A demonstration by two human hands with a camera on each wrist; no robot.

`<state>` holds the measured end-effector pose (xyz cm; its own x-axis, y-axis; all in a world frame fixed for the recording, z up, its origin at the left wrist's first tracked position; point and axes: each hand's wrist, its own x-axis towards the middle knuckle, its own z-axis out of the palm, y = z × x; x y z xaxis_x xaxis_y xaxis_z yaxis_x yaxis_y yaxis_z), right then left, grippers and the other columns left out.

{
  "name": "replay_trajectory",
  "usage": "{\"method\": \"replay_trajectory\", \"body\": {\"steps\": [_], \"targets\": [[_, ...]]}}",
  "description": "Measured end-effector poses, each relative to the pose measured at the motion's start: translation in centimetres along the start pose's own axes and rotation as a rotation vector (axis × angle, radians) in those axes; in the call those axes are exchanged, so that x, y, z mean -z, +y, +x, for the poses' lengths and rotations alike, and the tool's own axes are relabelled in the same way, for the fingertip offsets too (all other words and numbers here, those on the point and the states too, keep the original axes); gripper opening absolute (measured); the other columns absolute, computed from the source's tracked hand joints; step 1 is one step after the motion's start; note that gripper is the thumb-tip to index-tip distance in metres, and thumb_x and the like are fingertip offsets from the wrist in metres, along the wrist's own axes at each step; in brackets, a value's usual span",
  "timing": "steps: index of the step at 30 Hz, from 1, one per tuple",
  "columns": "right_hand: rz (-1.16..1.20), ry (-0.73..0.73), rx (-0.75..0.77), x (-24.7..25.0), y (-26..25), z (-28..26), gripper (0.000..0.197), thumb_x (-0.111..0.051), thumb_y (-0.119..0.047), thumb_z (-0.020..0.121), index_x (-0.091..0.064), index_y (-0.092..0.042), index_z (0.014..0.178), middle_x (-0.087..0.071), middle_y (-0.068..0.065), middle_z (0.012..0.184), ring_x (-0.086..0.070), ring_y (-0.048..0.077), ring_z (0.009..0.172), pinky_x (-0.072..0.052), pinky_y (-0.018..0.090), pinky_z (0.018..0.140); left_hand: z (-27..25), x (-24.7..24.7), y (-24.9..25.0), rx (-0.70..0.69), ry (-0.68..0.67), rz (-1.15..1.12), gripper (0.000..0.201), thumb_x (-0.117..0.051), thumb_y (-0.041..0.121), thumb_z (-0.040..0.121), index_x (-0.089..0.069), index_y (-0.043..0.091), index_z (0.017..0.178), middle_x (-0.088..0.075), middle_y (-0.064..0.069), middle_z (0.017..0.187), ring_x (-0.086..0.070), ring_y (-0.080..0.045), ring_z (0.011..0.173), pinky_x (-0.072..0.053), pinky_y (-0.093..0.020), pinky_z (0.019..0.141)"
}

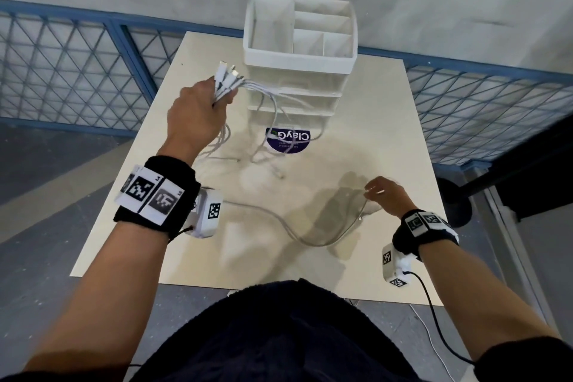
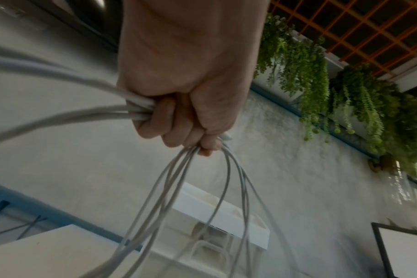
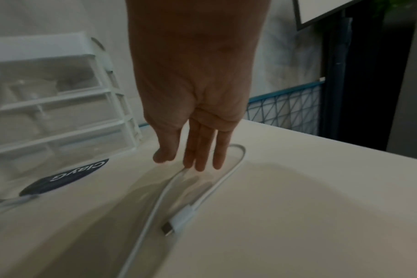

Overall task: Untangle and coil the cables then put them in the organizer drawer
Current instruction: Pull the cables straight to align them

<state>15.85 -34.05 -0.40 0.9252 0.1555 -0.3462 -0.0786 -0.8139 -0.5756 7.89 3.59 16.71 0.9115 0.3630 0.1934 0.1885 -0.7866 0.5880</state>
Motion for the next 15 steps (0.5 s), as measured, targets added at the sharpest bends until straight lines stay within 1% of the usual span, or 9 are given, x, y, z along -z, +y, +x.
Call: {"method": "replay_trajectory", "body": {"steps": [1, 3, 6, 7, 8, 10, 11, 13, 15], "targets": [[-0.035, -0.021, -0.003, -0.4, -0.1, 0.1, 0.019, -0.068, -0.004, 0.079, -0.064, -0.001, 0.098, -0.062, 0.014, 0.090, -0.061, 0.032, 0.093, -0.042, 0.020, 0.068, -0.2, -0.3, 0.4, -0.013, -0.025, 0.008, 0.034, -0.046, 0.038, 0.094, -0.062, 0.008, 0.097, -0.065, -0.021, 0.101, -0.057, -0.042, 0.098, -0.047, -0.047, 0.079], [-0.104, 0.013, 0.009, -1.1, -0.4, 0.4, 0.021, -0.066, 0.002, 0.077, -0.063, 0.000, 0.097, -0.062, 0.019, 0.096, -0.059, 0.034, 0.099, -0.037, 0.024, 0.076, -0.7, -1.1, 1.0, -0.002, -0.049, 0.020, 0.034, -0.046, 0.039, 0.094, -0.062, 0.009, 0.100, -0.066, -0.018, 0.104, -0.057, -0.041, 0.100, -0.045, -0.044, 0.078], [-0.138, 0.107, -0.014, -1.4, -1.1, 0.1, 0.022, -0.051, 0.008, 0.077, -0.055, -0.005, 0.094, -0.057, 0.019, 0.099, -0.055, 0.032, 0.095, -0.034, 0.027, 0.076, -1.2, -1.9, 1.2, 0.019, -0.064, 0.028, 0.033, -0.048, 0.037, 0.094, -0.062, 0.008, 0.102, -0.065, -0.018, 0.106, -0.056, -0.040, 0.102, -0.041, -0.039, 0.074], [-0.172, 0.076, -0.019, -1.4, -1.1, -0.1, 0.020, -0.051, 0.006, 0.078, -0.052, -0.008, 0.093, -0.054, 0.017, 0.098, -0.054, 0.032, 0.095, -0.035, 0.029, 0.077, -1.3, -2.1, 1.3, 0.027, -0.068, 0.021, 0.033, -0.048, 0.036, 0.094, -0.063, 0.008, 0.102, -0.065, -0.018, 0.106, -0.056, -0.040, 0.101, -0.040, -0.038, 0.073], [-0.244, -0.002, -0.014, -1.5, -1.1, -0.4, 0.019, -0.055, 0.001, 0.078, -0.051, -0.012, 0.092, -0.055, 0.016, 0.100, -0.054, 0.033, 0.101, -0.038, 0.032, 0.080, -1.4, -2.3, 1.3, 0.037, -0.073, 0.011, 0.033, -0.049, 0.036, 0.094, -0.063, 0.007, 0.102, -0.066, -0.018, 0.106, -0.056, -0.041, 0.101, -0.040, -0.037, 0.072], [-0.439, -0.193, -0.022, -1.7, -1.0, -1.1, 0.020, -0.060, -0.007, 0.079, -0.052, -0.019, 0.092, -0.060, 0.010, 0.110, -0.050, 0.031, 0.114, -0.037, 0.037, 0.092, -1.6, -2.7, 1.5, 0.051, -0.083, -0.016, 0.034, -0.051, 0.036, 0.093, -0.063, 0.006, 0.102, -0.066, -0.019, 0.106, -0.057, -0.041, 0.101, -0.043, -0.040, 0.076], [-0.463, -0.229, -0.040, -1.8, -0.8, -1.3, 0.021, -0.059, -0.006, 0.078, -0.051, -0.022, 0.090, -0.062, 0.005, 0.109, -0.047, 0.029, 0.115, -0.033, 0.038, 0.092, -1.7, -2.9, 1.6, 0.055, -0.088, -0.026, 0.034, -0.051, 0.036, 0.092, -0.063, 0.006, 0.102, -0.066, -0.019, 0.106, -0.057, -0.040, 0.101, -0.045, -0.042, 0.078], [-0.422, -0.279, -0.076, -1.7, -0.6, -1.3, 0.025, -0.058, 0.000, 0.075, -0.051, -0.023, 0.083, -0.067, -0.001, 0.090, -0.050, 0.023, 0.111, -0.028, 0.038, 0.092, -1.7, -3.3, 1.9, 0.051, -0.102, -0.042, 0.033, -0.051, 0.035, 0.092, -0.064, 0.006, 0.100, -0.066, -0.018, 0.105, -0.058, -0.040, 0.100, -0.046, -0.042, 0.080], [-0.426, -0.373, -0.081, -0.9, -1.1, -0.8, 0.029, -0.066, 0.000, 0.070, -0.053, -0.025, 0.072, -0.064, -0.010, 0.074, -0.057, 0.019, 0.102, -0.032, 0.042, 0.100, -1.4, -3.7, 2.3, 0.040, -0.113, -0.069, 0.033, -0.051, 0.036, 0.092, -0.065, 0.007, 0.097, -0.067, -0.017, 0.101, -0.058, -0.039, 0.097, -0.046, -0.041, 0.079]]}}
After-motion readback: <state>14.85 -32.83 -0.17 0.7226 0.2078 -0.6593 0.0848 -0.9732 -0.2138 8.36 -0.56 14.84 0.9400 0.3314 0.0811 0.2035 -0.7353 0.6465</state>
